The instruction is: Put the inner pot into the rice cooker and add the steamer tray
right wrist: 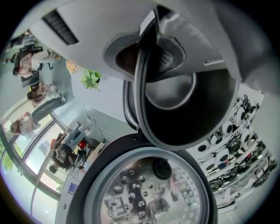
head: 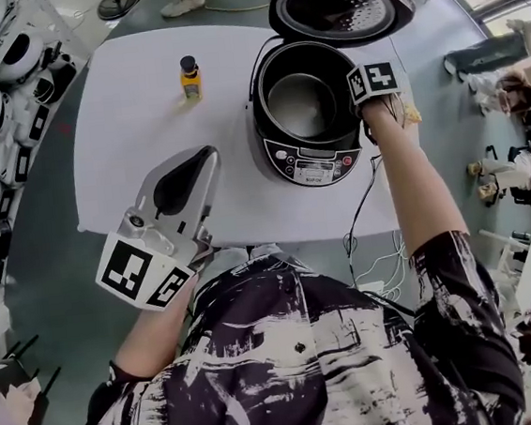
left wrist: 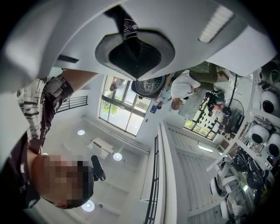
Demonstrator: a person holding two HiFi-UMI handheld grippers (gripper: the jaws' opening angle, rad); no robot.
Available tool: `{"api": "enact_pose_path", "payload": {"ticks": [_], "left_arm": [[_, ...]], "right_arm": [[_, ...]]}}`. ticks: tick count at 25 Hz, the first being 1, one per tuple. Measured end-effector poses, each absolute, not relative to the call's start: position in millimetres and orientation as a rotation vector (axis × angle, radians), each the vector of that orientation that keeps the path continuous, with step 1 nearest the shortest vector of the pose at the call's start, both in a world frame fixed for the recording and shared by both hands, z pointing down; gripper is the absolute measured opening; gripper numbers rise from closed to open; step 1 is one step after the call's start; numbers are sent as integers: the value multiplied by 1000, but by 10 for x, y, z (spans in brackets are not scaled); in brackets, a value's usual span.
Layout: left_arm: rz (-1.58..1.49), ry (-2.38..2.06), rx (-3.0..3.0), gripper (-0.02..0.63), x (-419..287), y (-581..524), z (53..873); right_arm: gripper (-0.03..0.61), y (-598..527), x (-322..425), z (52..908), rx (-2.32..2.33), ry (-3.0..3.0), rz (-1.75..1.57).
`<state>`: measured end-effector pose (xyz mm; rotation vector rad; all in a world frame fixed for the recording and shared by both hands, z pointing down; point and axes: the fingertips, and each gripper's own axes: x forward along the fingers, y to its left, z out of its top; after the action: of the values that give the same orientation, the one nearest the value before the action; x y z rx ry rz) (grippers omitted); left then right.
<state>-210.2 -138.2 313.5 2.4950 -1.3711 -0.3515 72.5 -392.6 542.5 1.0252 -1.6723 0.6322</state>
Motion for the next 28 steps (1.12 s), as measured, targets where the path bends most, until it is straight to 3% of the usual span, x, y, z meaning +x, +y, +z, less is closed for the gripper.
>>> {"api": "enact_pose_path", "payload": {"ticks": [9, 28], "left_arm": [[-360, -1351, 2504, 5, -2055, -1408, 3137], [-348, -1284, 2538, 5, -1767, -1466, 3074]], "right_arm": [[28, -3896, 735, 5430, 952, -1618, 488], [54, -3667, 783, 5378, 1022, -1815, 880]]}}
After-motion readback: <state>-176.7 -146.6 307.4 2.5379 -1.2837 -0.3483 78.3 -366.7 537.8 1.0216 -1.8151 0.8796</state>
